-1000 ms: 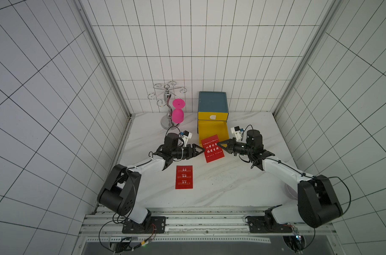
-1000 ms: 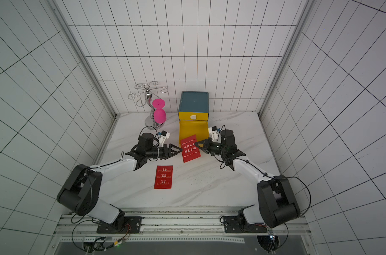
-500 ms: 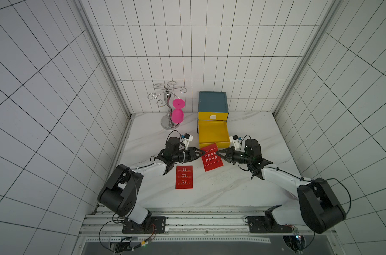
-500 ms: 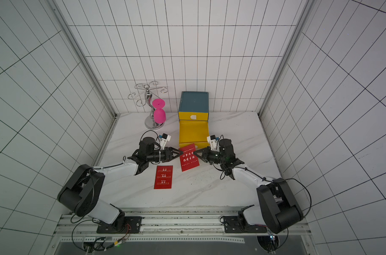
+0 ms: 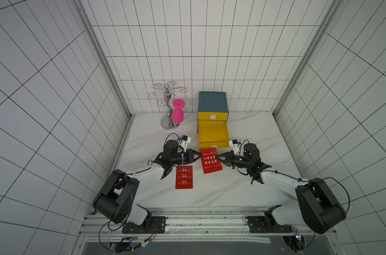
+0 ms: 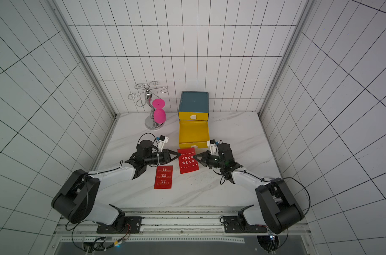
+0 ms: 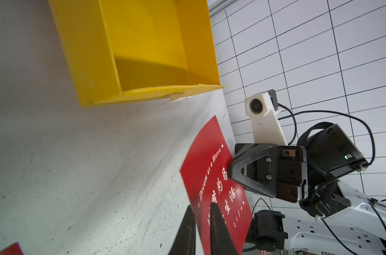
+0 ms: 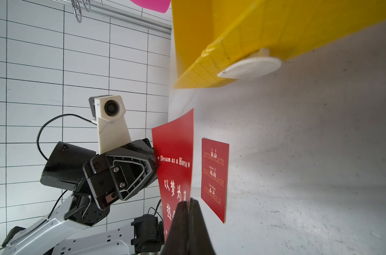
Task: Take the postcards out of the drawer
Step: Place the postcard at the center of the board.
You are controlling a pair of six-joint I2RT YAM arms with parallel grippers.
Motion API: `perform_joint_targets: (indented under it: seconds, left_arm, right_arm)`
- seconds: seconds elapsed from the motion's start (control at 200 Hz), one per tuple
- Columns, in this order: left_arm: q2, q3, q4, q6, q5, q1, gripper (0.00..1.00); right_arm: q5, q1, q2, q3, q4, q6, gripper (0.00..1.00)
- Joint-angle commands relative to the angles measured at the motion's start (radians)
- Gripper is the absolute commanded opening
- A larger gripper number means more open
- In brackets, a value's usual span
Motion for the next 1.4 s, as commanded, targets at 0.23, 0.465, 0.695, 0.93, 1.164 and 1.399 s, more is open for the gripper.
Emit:
perform_joint_targets:
  seconds: [0.23,0.465,0.695,0.93,1.164,1.399]
  left_arm:
    - [-0.05,-0.009,-0.248,0.062,-0.163,-0.005,0.31]
    - [-0.09,-0.013,-0.358,0.105,-0.234,0.015,0.43]
    - [-0.127,-0.02,-0.415,0.138,-0.267,0.068,0.51]
    - [-0.184,-0.056,-0.417,0.16,-0.285,0.088,0.56]
    - [-0.195,-0.07,-0.424,0.168,-0.293,0.093,0.58]
    - [-0.193,-0.071,-0.431,0.175,-0.293,0.1,0.59]
  right_arm:
    - [0.194,0.08,-0.01,-0.103,-0.017,0.003,0.0]
    - [0.309,0.127,0.035,-0.158,0.052,0.026,0.0]
    - [0.366,0.193,0.164,-0.17,0.188,0.073,0.0]
    - [0.382,0.243,0.282,-0.179,0.301,0.128,0.0]
    - [0.414,0.277,0.324,-0.18,0.337,0.153,0.06]
    - [0.438,0.278,0.303,-0.192,0.317,0.162,0.18]
